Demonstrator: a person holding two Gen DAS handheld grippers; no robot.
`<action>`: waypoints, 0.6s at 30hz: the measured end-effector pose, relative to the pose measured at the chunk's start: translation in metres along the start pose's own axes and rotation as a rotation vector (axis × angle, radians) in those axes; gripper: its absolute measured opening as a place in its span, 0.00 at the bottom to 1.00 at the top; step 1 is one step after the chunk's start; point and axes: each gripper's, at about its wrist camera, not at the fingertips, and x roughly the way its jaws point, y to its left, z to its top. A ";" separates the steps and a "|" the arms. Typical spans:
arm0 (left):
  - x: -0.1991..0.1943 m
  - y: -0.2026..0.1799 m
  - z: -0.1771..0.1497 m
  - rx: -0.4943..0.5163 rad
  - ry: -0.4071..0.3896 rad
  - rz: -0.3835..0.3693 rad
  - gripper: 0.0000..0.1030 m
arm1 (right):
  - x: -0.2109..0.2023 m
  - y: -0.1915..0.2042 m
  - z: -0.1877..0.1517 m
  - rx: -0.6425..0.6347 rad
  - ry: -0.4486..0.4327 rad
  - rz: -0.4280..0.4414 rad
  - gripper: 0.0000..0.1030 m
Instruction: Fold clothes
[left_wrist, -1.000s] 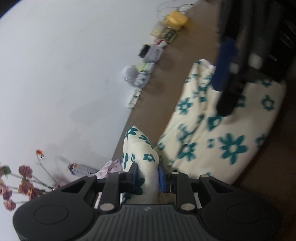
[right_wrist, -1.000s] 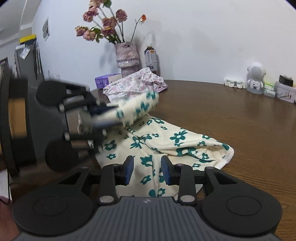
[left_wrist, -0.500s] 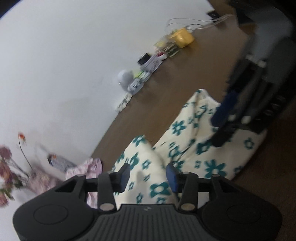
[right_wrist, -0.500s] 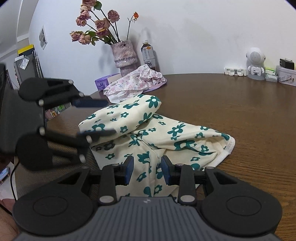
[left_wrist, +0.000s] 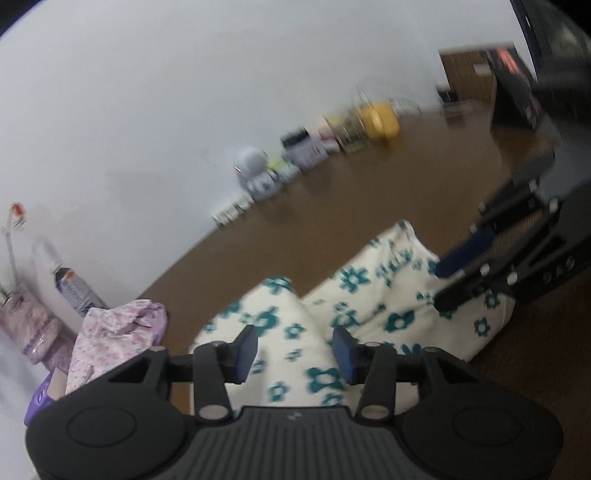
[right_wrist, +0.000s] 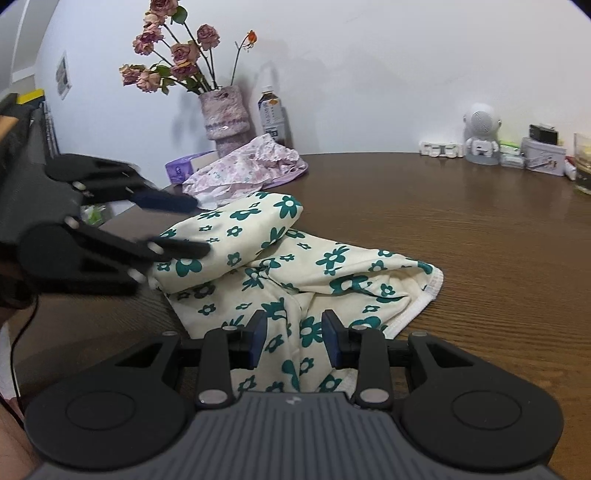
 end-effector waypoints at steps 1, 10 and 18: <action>-0.005 0.009 -0.002 -0.031 -0.016 -0.004 0.43 | -0.001 0.003 0.001 0.001 -0.007 -0.011 0.32; -0.007 0.067 -0.036 -0.166 -0.022 -0.051 0.50 | 0.014 0.040 0.021 0.022 -0.069 -0.093 0.32; -0.006 0.023 -0.032 0.103 -0.077 -0.197 0.40 | 0.070 0.060 0.075 0.008 -0.056 -0.106 0.23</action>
